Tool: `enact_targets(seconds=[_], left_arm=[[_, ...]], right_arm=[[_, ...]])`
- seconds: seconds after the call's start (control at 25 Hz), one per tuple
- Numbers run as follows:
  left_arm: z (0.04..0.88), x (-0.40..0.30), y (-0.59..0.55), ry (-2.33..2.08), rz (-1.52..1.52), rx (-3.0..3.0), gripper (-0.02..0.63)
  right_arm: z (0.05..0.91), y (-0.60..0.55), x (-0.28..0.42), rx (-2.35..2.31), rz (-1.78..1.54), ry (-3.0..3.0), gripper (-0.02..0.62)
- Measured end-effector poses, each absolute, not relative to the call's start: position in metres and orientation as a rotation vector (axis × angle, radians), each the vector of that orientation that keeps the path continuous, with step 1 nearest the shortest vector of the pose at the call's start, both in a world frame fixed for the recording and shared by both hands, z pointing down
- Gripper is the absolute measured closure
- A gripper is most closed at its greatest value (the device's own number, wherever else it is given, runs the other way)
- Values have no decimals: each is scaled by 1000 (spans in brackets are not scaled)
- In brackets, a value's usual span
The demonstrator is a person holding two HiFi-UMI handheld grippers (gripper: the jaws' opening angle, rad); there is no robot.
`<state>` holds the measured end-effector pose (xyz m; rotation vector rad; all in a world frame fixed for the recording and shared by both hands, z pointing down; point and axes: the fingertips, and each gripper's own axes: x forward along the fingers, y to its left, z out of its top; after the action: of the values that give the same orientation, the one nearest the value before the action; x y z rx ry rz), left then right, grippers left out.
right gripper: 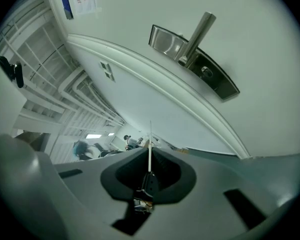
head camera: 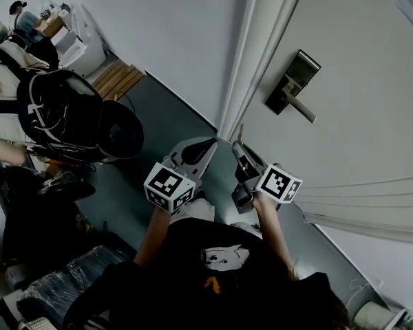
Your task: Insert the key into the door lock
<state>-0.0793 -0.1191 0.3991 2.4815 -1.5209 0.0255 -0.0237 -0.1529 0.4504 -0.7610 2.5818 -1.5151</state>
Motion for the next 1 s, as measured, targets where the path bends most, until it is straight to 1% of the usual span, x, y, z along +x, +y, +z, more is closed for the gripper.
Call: enact_targets(seconds=[0.28, 0.56, 1.0], left_arm=[[402, -98, -138, -1407, -2, 2537, 597], [404, -89, -151, -1248, 13, 2617, 597], [410, -63, -170, -1118, 35, 2670, 597]], right_arm=[[451, -177, -23, -919, -1462, 2507, 575], [452, -195, -8, -1048, -1426, 2401, 575], [462, -220, 20, -1069, -1445, 2238, 575]])
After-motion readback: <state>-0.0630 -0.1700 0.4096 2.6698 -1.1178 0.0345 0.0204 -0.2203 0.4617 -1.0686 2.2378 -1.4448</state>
